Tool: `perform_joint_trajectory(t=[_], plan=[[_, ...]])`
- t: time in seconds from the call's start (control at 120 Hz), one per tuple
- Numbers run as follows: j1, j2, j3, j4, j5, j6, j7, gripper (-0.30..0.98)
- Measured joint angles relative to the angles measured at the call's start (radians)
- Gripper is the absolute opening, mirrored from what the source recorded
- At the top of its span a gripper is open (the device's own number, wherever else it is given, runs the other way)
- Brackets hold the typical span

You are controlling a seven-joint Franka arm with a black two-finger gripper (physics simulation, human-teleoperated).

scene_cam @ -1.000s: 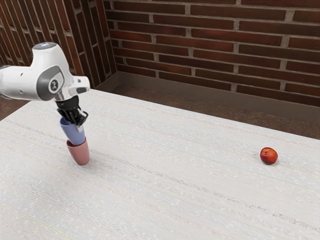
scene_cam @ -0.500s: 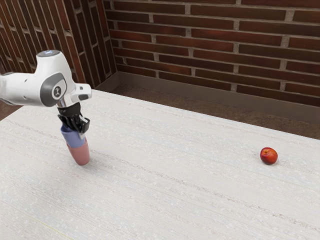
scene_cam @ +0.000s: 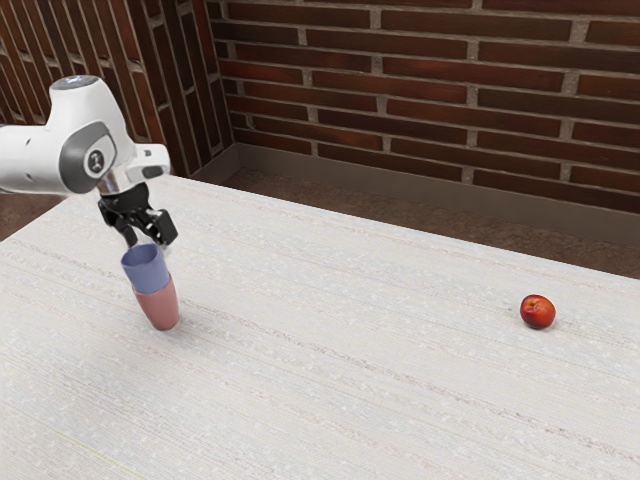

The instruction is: Place the right cup onto the left cup

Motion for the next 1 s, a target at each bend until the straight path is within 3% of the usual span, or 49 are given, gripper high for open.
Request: perform_joint_trajectory(t=[0.317,0.608,1.0], plan=[[0.043,0.020,-0.044,0.201,-0.005,-0.192,0.005,0.67],[-0.018,0.115,-0.076,0.443,-0.006,-0.348,0.007,0.68],[-0.014,0.081,-0.076,0.497,-0.008,-0.461,0.011,0.69]])
